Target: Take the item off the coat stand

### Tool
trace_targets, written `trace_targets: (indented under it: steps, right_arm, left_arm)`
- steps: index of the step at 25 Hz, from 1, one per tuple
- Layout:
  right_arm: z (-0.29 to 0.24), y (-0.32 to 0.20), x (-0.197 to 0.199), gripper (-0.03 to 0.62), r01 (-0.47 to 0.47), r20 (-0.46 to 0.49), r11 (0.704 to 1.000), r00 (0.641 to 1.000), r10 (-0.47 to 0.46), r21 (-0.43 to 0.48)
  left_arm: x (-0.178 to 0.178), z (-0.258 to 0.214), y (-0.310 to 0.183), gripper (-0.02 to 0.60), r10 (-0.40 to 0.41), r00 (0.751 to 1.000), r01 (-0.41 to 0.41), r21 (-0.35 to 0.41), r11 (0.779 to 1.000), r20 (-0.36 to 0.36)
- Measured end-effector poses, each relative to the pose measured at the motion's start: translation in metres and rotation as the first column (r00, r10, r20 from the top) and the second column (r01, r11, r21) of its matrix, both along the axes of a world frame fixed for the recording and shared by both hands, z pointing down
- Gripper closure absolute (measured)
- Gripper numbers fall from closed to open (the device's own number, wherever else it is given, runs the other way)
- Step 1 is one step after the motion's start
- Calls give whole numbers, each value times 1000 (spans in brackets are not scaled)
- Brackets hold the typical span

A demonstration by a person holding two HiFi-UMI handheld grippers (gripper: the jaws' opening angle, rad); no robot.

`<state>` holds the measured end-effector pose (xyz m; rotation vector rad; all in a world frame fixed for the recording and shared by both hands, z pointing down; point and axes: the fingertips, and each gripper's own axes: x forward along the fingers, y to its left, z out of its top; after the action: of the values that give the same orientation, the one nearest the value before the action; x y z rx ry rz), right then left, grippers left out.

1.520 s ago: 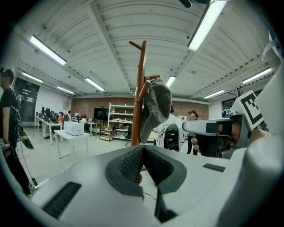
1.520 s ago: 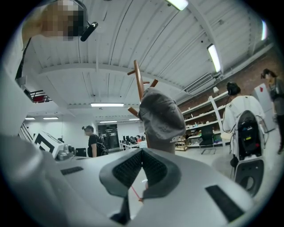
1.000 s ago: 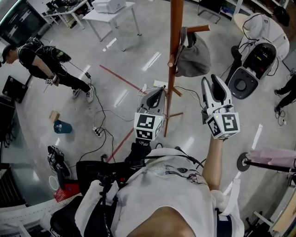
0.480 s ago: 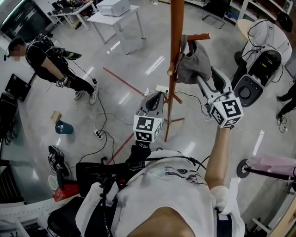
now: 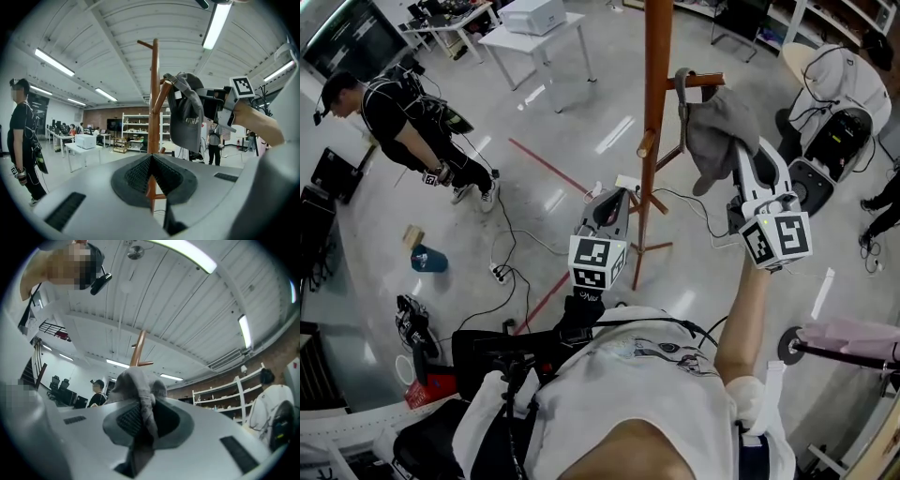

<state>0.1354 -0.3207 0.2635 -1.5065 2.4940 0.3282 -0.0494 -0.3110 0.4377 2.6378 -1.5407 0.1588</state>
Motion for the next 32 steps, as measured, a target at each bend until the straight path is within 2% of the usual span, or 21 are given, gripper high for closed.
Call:
trace_targets:
  steps: [7,10,13,16,20,25,32]
  right_arm:
    - [-41,11,42,549,-143,108,984,985,132,104]
    - [-42,23,53,549,-174,123,978,979,160,115]
    - [-26,40,58,549,-182,113,980,978,173,79]
    - [5,61,55,549,-207,95,978,974,205,5]
    - [47,85,45,549,-223,128,971,964,233,-85]
    - [87,108,29,549,-240,164,965,953,255,-108]
    - [124,114,4,549,-207,125,966,966,227,-154]
  left_arm:
    - [6,-3,1,578,9,1000,-9,9,1000,0]
    - [9,-7,4,578,15,1000,-15,19,1000,-5]
    - [12,-14,9,578,29,999,-28,22,999,-19]
    - [8,-22,15,578,33,998,-33,14,999,-44]
    - [6,-33,24,578,41,997,-39,30,999,-60]
    - [13,-38,33,578,41,999,-39,68,997,-33]
    - [18,-35,42,578,32,999,-29,78,997,-38]
